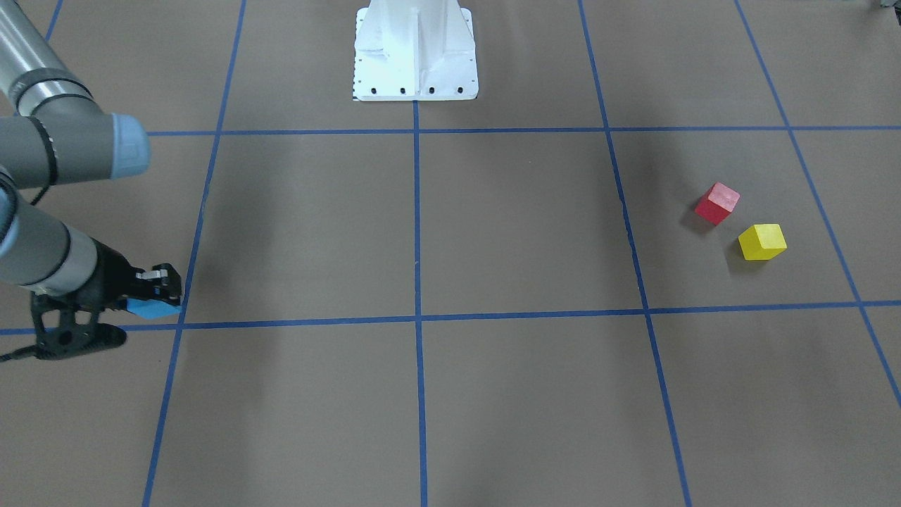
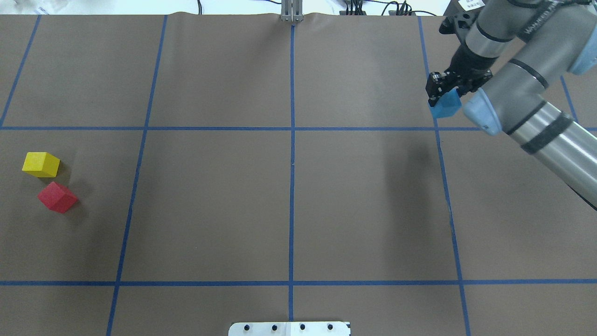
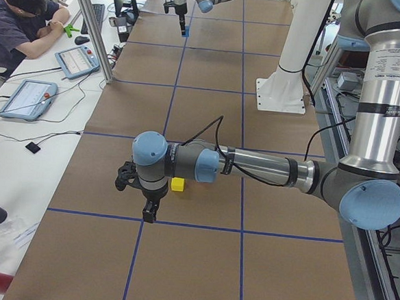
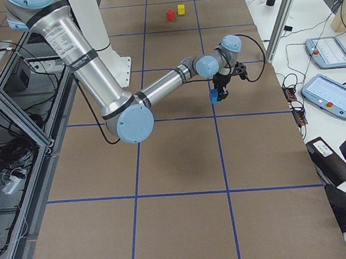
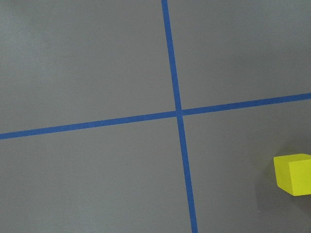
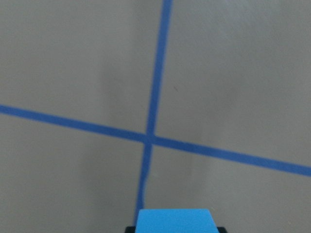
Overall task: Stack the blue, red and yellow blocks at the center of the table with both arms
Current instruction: 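Carry the blue cube with the right gripper to the table center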
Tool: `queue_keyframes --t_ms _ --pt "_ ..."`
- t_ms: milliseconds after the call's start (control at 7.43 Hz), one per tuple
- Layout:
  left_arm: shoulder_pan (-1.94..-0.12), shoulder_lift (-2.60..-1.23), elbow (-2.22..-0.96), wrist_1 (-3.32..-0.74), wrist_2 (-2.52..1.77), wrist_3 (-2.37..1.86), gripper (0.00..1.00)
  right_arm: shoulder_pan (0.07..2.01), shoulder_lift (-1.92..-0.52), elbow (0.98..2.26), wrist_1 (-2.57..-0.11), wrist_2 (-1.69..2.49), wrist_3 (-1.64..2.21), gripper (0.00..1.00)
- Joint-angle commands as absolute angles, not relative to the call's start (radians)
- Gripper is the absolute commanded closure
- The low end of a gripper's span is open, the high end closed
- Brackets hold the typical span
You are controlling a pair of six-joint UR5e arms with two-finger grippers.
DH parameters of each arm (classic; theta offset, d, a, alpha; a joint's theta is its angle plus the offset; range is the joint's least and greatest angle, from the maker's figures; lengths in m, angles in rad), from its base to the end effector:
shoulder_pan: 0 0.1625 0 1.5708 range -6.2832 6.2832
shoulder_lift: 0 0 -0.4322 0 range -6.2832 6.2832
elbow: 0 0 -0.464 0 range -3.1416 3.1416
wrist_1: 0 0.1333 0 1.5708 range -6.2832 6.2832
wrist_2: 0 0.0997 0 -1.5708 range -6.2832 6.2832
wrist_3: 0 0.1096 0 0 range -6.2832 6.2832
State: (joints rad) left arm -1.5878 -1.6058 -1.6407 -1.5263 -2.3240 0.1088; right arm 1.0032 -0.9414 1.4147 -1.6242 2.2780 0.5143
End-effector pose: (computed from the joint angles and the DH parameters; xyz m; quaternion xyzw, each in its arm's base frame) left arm -0.0682 -0.5798 0.6196 0.0511 0.3651 0.0537 0.9280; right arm -0.3737 -0.7015 0.3358 -0.0068 -0.3910 -0.0966 0.9153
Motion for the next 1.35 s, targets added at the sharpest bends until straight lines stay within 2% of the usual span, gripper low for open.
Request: queue_keyframes --t_ms 0,269,538,1211 --pt "-1.583 -1.606 -1.641 -1.526 -2.325 0.109 0.00 0.918 -0.655 1.187 -1.655 2.243 0.581 1.00" --pt "-1.582 -1.606 -1.651 -1.526 -2.336 0.110 0.00 0.791 -0.563 1.181 -1.651 2.194 0.748 1.00" --pt "-1.582 -1.606 -1.649 -1.525 -2.341 0.109 0.00 0.642 -0.467 1.090 -1.577 2.093 0.950 1.00" --pt "-1.582 -1.606 -1.640 -1.526 -2.339 0.104 0.00 0.563 -0.503 1.068 -1.505 2.020 1.034 1.00"
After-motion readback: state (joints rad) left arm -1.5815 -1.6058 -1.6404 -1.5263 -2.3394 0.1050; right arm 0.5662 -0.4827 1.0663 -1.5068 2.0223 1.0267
